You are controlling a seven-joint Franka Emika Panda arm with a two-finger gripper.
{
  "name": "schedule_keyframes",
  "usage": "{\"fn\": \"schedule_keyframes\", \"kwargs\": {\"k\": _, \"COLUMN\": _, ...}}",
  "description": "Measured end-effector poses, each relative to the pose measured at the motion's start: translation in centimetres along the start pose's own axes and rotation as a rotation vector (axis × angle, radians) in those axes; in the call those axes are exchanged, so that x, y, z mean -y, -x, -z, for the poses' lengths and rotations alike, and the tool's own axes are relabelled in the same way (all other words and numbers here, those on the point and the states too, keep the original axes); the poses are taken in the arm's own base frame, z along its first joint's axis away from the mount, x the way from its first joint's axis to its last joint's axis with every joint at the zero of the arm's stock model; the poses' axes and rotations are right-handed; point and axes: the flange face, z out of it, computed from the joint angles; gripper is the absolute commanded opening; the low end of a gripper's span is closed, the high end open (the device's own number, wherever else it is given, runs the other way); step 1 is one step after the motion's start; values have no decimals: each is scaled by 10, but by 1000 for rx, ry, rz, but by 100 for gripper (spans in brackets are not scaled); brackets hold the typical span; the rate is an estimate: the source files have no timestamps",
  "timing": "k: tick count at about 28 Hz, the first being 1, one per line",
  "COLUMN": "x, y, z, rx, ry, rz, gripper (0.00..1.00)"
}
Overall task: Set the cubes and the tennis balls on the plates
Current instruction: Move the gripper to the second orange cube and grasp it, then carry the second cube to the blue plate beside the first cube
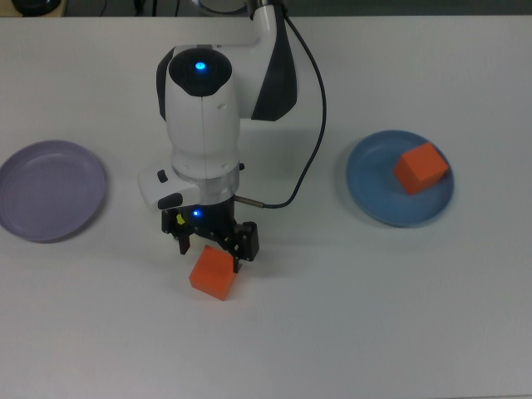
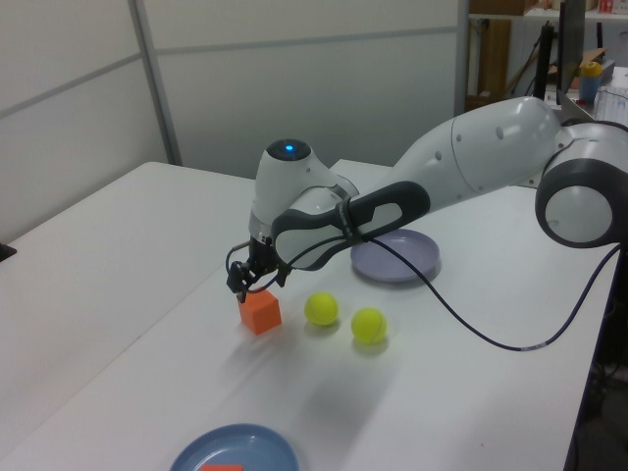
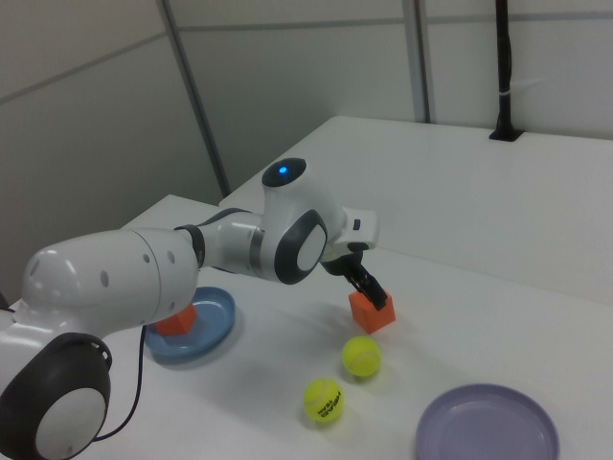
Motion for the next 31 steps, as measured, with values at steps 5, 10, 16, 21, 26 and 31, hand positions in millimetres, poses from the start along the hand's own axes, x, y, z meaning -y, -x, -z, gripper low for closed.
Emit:
{"fn": "schedule_keyframes", "kwargs": {"k": 5, "x": -1, "y": 3, "z": -15, "rx": -3, "ry": -1, "rz": 3, "gripper": 100}}
{"fn": "schedule_keyframes", "kwargs": {"k": 10, "x": -1, "y": 6, "z": -25, "rx": 7, "ry": 1, "rz": 5, "gripper": 100}}
{"fn": "schedule_keyframes", "kwargs": {"k": 16, "x": -2, "y": 11, "z": -37, "rx": 22, "ry": 8, "rz": 8, "gripper": 83}}
{"fn": "schedule_keyframes", "kwargs": {"k": 21, "x": -1, "y": 14, "z": -44, "rx": 27, "ry": 12, "rz": 14, "gripper": 5}}
{"fn": "schedule_keyframes", "kwargs": {"k": 26, "x": 1, "y": 12, "z": -42, "rx": 20, "ry": 8, "rz": 43, "gripper": 0}}
{"fn": "schedule_keyframes", "kwargs": {"k": 31, "x": 13, "y": -2, "z": -14, "rx": -35, "ry": -23, "rz": 71, "gripper": 0}}
